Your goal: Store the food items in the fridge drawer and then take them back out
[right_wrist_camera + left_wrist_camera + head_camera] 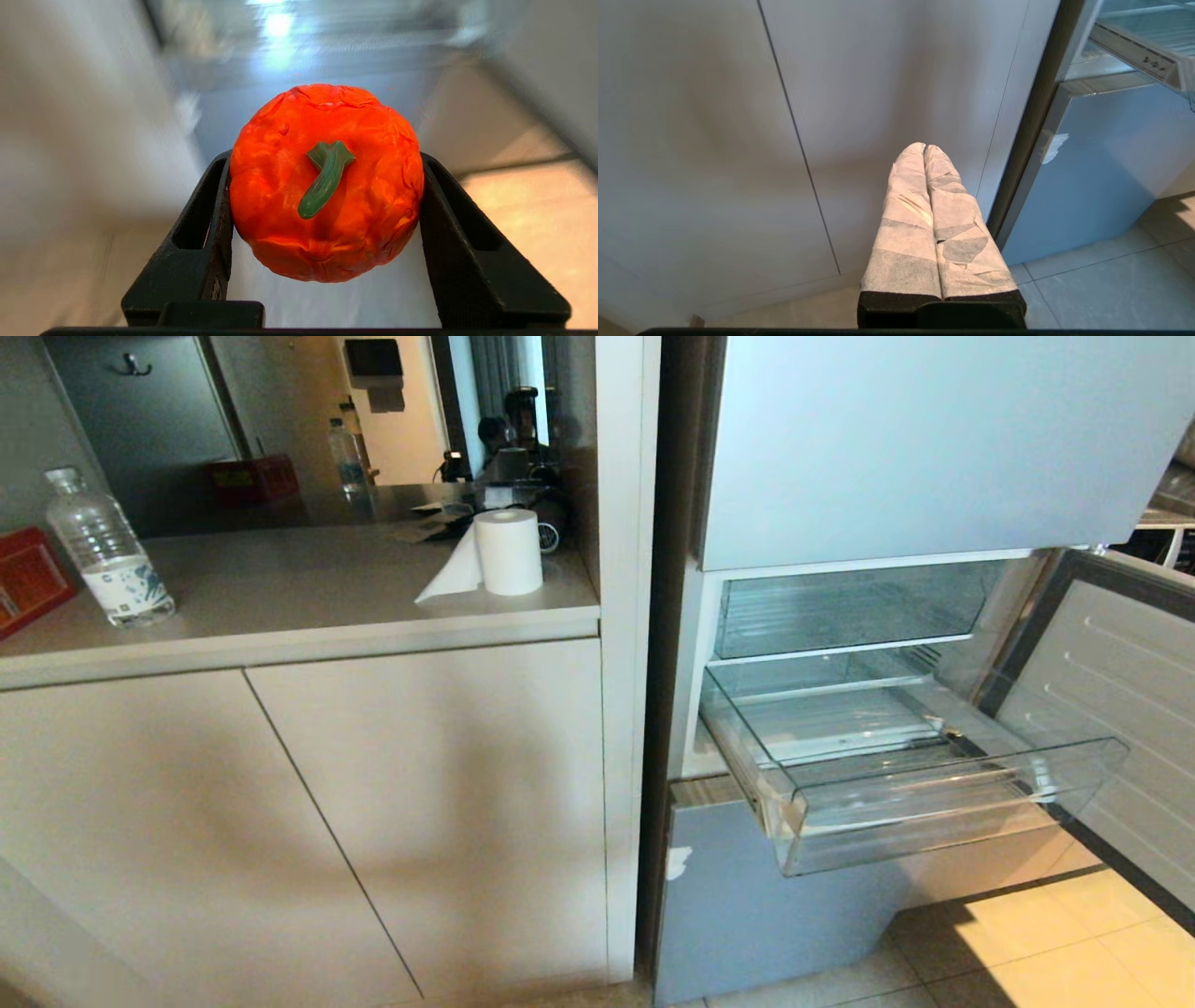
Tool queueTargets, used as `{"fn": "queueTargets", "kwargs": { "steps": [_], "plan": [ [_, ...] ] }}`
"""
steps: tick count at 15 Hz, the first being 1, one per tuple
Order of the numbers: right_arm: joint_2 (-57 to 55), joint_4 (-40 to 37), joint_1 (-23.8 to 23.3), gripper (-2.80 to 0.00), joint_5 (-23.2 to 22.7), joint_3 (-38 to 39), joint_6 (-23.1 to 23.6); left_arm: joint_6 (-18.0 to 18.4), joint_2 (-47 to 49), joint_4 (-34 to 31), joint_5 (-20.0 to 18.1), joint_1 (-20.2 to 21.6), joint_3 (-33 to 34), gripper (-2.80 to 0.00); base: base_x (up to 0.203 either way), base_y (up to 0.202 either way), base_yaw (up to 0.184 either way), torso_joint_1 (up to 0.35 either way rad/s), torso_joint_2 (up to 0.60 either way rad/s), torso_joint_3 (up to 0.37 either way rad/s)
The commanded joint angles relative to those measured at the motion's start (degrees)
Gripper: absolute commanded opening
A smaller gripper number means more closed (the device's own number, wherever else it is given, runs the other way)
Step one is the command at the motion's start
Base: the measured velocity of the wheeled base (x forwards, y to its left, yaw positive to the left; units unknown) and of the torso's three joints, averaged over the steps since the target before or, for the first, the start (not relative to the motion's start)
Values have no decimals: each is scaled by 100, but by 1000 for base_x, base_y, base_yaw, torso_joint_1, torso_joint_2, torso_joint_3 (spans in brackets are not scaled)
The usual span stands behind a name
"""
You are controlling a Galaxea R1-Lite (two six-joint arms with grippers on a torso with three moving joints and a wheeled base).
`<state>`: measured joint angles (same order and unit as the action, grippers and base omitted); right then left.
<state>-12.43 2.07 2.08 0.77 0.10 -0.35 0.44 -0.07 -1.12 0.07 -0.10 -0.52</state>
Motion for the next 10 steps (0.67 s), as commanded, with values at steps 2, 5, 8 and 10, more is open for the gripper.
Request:
{"fn": "queueTargets", "kwargs": {
  "steps": [2, 5, 8, 10],
  "plan": [
    [-2424, 1014, 388, -280, -41, -279, -19, 0, 7, -2, 1, 1, 0, -280, 0, 0, 0, 0, 0, 0],
    [-4244, 1637, 634, -280, -64, -1131, -87, 0, 7, -2, 1, 1, 0, -280, 0, 0, 0, 0, 0, 0],
    [-5937, 1879, 749, -280, -83, -2553, -232, 0, 7, -2, 1, 1, 0, -280, 0, 0, 0, 0, 0, 0],
    [-7017, 1958, 766, -280, -80, -3440, -415, 0, 7, -2, 1, 1, 0, -280, 0, 0, 0, 0, 0, 0]
  ]
}}
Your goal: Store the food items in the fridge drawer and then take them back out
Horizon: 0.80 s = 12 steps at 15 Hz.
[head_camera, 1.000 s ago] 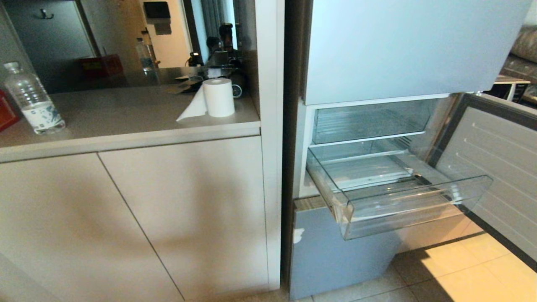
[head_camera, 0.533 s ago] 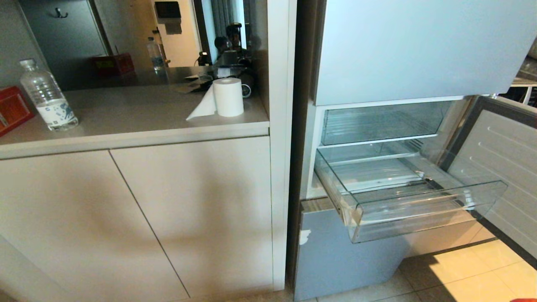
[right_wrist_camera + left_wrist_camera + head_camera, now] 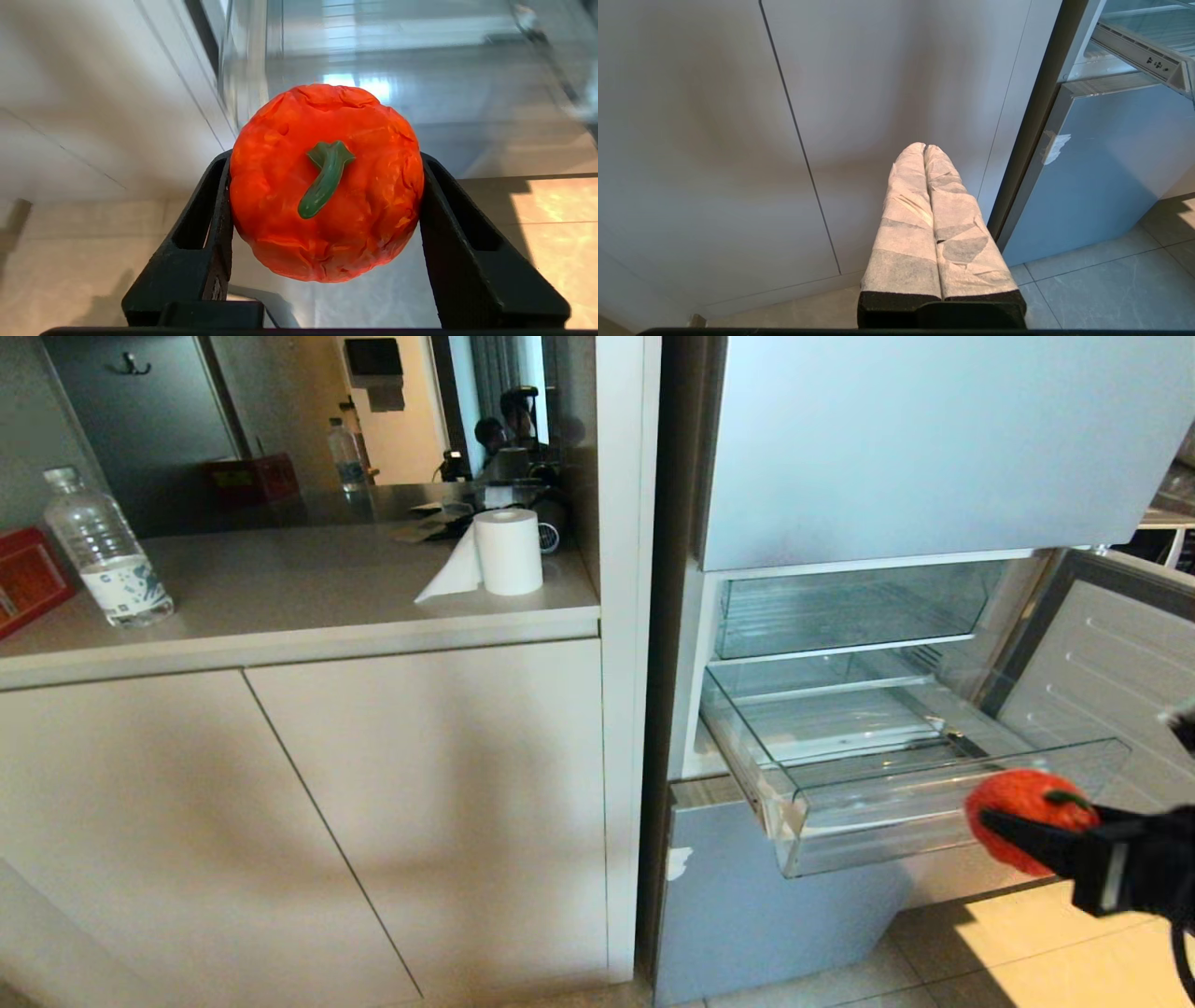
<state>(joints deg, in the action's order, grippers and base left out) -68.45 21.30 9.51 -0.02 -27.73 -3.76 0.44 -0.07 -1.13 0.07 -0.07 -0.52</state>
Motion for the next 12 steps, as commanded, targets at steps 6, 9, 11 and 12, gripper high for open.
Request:
{"fn": "queueTargets", "kwargs": {
  "steps": [6, 9, 11, 12],
  "plan": [
    [-4010, 192, -134, -280, 125, -2811, -589, 0, 7, -1, 1, -1, 0, -280, 0, 0, 0, 0, 0, 0],
    [-4851, 818, -329, -280, 157, -3295, -744, 0, 7, -1, 1, -1, 0, -280, 0, 0, 0, 0, 0, 0],
    [-5232, 1172, -448, -280, 162, -3492, -786, 0, 7, -1, 1, -1, 0, -280, 0, 0, 0, 0, 0, 0],
    [-5345, 1208, -476, -280, 161, -3593, -797, 0, 7, -1, 1, -1, 0, -280, 0, 0, 0, 0, 0, 0]
  ]
}}
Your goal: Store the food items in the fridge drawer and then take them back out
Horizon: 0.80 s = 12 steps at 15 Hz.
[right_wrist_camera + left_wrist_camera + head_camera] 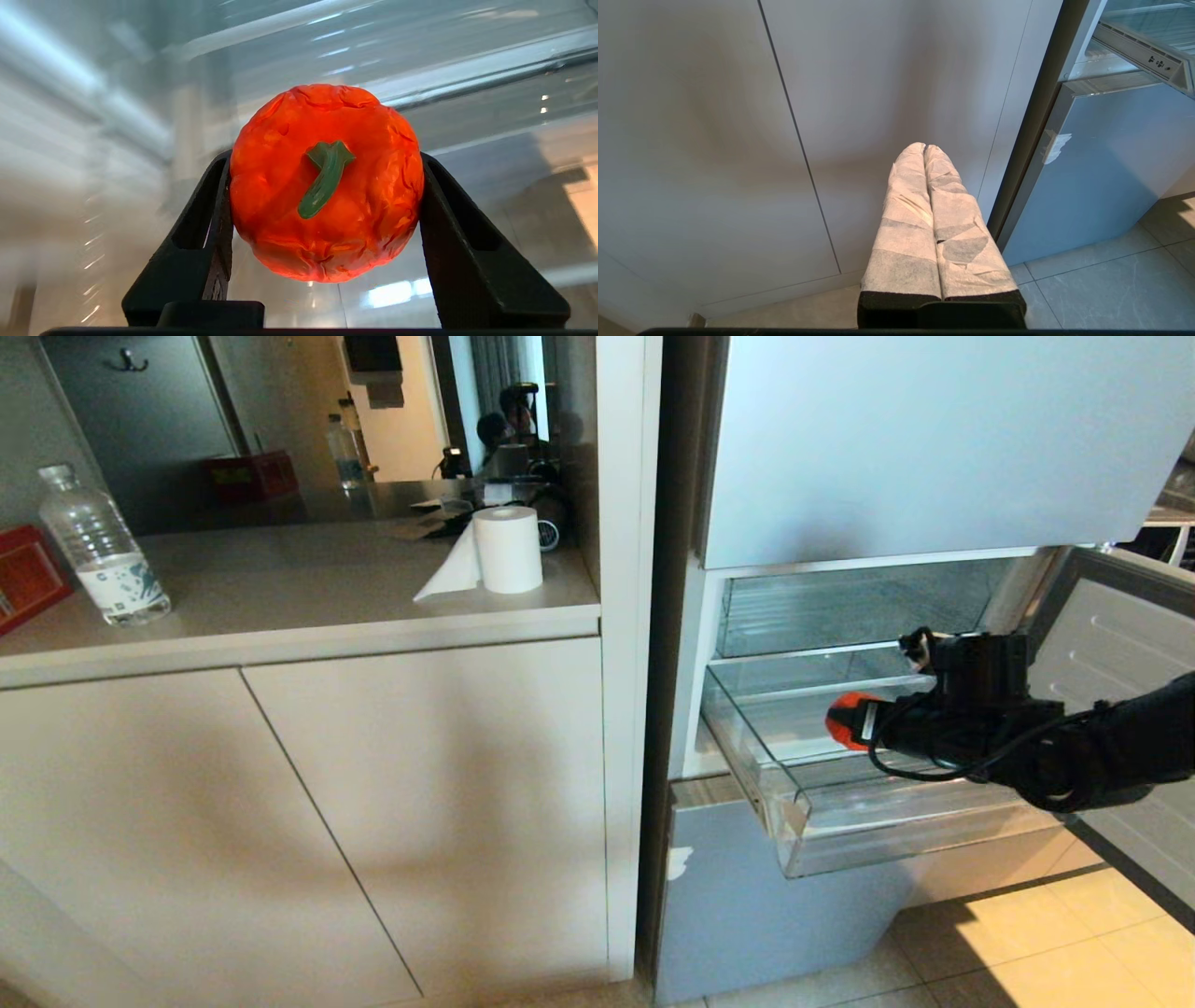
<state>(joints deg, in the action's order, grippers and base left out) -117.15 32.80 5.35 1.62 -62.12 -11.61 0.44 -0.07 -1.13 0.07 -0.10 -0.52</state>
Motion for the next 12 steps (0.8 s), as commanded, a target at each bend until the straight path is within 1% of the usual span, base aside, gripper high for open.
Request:
{"fn": "queueTargets", "kwargs": {
  "steps": [1, 5, 6, 12],
  "plan": [
    [-592, 66, -87, -280, -4, -291, -10, 0, 7, -1, 1, 1, 0, -280, 0, 0, 0, 0, 0, 0],
    [-925, 61, -157, -280, -4, -659, 25, 0, 7, -1, 1, 1, 0, -280, 0, 0, 0, 0, 0, 0],
    [-988, 60, -159, 0, -4, -724, 27, 0, 7, -1, 1, 1, 0, -280, 0, 0, 0, 0, 0, 0],
    [-1022, 16, -157, 0, 5, -1050, 9, 0, 7, -1, 1, 1, 0, -280, 0, 0, 0, 0, 0, 0]
  ]
}}
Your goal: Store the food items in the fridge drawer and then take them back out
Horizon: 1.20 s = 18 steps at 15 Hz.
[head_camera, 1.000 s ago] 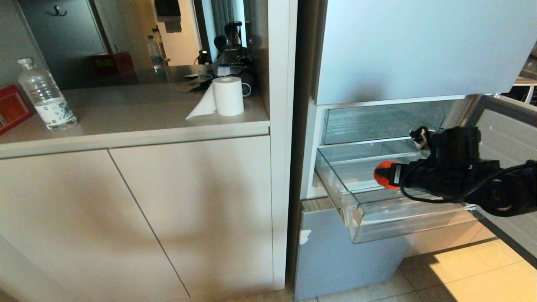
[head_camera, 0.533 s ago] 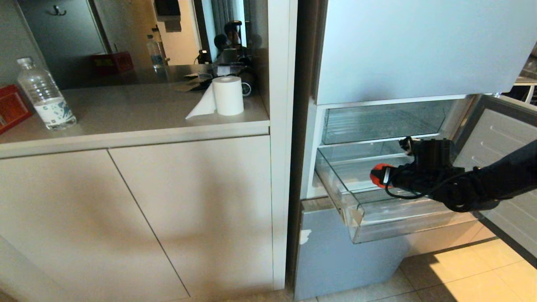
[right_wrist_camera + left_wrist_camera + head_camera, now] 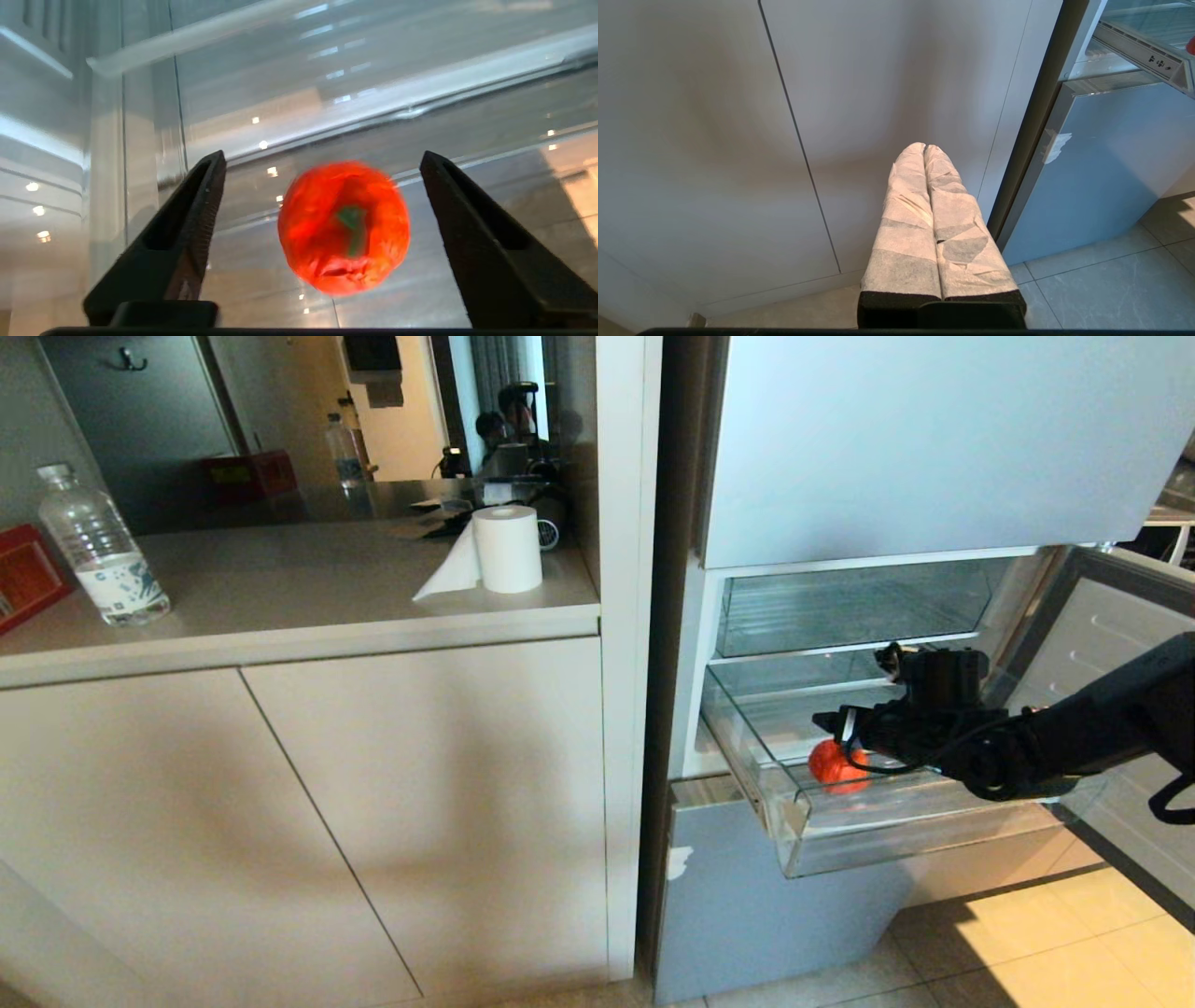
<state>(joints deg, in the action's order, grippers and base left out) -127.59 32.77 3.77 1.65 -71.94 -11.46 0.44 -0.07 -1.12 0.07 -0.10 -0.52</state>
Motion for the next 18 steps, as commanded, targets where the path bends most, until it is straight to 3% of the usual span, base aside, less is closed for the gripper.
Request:
{"fn": "queueTargets", "kwargs": {
  "steps": [1, 2, 3, 6, 9, 14, 18],
  "plan": [
    [63, 19, -3, 0, 2, -72, -5, 0, 7, -2, 1, 1, 0, -280, 0, 0, 0, 0, 0, 0],
    [237, 17, -7, 0, 2, -34, -7, 0, 7, -2, 1, 1, 0, -280, 0, 0, 0, 0, 0, 0],
    [504, -2, -17, -280, 7, 50, -6, 0, 7, -2, 1, 1, 0, -280, 0, 0, 0, 0, 0, 0],
    [1716, -275, -30, -280, 16, 509, -6, 0, 7, -2, 1, 1, 0, -280, 0, 0, 0, 0, 0, 0],
    [3472, -813, -51, -280, 18, 1482, -4, 0, 7, -2, 1, 1, 0, -280, 0, 0, 0, 0, 0, 0],
    [6718, -1192, -66, -280, -3, 4442, 135, 0, 7, -2, 1, 1, 0, -280, 0, 0, 0, 0, 0, 0],
    [9285, -1287, -76, -280, -19, 6417, 691, 0, 7, -2, 1, 1, 0, -280, 0, 0, 0, 0, 0, 0]
  ]
}}
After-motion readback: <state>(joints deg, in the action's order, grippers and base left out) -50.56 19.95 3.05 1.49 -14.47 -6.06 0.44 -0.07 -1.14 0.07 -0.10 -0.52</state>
